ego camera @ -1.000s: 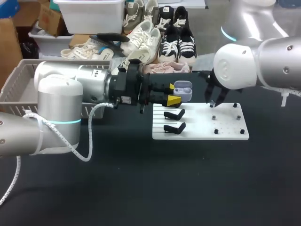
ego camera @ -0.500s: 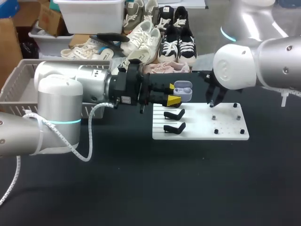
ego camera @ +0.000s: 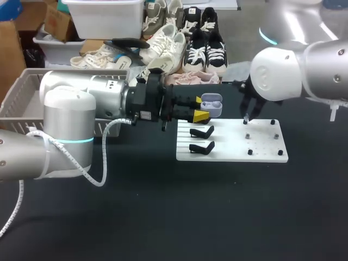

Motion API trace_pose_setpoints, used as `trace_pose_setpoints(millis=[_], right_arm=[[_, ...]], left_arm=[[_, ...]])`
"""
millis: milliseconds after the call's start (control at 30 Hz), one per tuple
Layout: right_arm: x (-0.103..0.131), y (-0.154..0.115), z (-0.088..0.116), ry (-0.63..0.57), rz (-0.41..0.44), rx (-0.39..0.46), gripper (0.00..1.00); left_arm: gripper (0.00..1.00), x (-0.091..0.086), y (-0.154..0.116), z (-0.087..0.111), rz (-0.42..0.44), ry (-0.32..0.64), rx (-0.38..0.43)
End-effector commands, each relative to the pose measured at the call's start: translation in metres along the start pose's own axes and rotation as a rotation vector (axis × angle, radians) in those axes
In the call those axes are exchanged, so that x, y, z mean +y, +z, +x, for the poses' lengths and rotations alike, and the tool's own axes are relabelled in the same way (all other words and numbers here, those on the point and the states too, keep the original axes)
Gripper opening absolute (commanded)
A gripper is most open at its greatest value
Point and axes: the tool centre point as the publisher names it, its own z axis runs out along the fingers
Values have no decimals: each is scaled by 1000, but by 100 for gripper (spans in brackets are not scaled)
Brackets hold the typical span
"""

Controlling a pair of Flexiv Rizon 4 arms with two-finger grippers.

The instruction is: Pick up each earbud case from the left stands, insert the matching earbuds, close the lid, and place the case in the box.

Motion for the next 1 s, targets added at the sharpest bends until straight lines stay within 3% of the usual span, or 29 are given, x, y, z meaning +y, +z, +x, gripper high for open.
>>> trace_pose_setpoints(millis=[33,300,500,1000], right_arm=[[-12,-14,8,6,-24,-5,0],[-23,-45,15,14,-69,-5,0],[-28,-87,25,-18,-121,-6,0],[-21,-172,82,-354,-99,91,0]], left_arm=[[0,-1,0,0,-3,1,0],[0,-1,0,0,-3,1,0],[0,-1,0,0,-3,1,0],[0,-1,0,0,-3,1,0]])
